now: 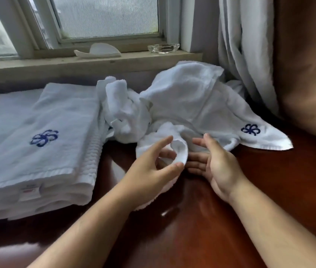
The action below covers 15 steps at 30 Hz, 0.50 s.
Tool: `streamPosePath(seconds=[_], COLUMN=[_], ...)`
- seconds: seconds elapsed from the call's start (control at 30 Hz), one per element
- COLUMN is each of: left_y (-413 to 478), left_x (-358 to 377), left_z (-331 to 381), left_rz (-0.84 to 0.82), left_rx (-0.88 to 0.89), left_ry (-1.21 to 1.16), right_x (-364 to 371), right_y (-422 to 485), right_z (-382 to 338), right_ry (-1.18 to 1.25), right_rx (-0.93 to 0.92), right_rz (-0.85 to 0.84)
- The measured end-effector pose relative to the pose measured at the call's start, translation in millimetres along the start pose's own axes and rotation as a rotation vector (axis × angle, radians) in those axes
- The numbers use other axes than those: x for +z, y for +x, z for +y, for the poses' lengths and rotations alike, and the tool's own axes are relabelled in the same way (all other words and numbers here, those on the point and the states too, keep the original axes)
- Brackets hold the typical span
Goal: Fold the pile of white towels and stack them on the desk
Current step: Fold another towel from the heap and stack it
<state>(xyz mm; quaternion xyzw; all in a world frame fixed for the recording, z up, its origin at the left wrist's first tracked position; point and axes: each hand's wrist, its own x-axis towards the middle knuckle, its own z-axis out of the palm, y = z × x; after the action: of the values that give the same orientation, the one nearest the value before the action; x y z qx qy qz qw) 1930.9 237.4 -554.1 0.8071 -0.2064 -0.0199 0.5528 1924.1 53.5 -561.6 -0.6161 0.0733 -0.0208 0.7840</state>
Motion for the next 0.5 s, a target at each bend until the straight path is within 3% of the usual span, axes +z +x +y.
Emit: streamPosePath(seconds=[0.1, 0.23, 0.3, 0.4, 0.5], left_y=[2.4, -1.6, -1.4, 0.9, 1.0], left_x=[-8.1, -10.8, -13.5, -18.8, -15.8], left_z=[-0.8, -7.9, -8.6, -13.1, -17.4], left_rz=[0.103, 0.289, 0.249, 0.177, 0.215], left_rx=[-0.089, 0.023, 0.005, -0.08, -0.056], left_ry=[-0.049, 0.403, 0.52, 0.492, 0.587], right_x=[-1.1, 8.8, 14.9, 17.8, 15.0], right_y=[-1.4, -8.0, -13.2, -15.7, -12.2], right_z=[-1.6, 2.4, 5.0, 7.1, 6.5], right_ry=[-0.019, -0.188, -0.235, -0.273, -0.249], right_rx=[-0.008, -0.128, -0.163, -0.179, -0.16], right_rz=[-0.015, -0.017, -0.047, -0.046, -0.012])
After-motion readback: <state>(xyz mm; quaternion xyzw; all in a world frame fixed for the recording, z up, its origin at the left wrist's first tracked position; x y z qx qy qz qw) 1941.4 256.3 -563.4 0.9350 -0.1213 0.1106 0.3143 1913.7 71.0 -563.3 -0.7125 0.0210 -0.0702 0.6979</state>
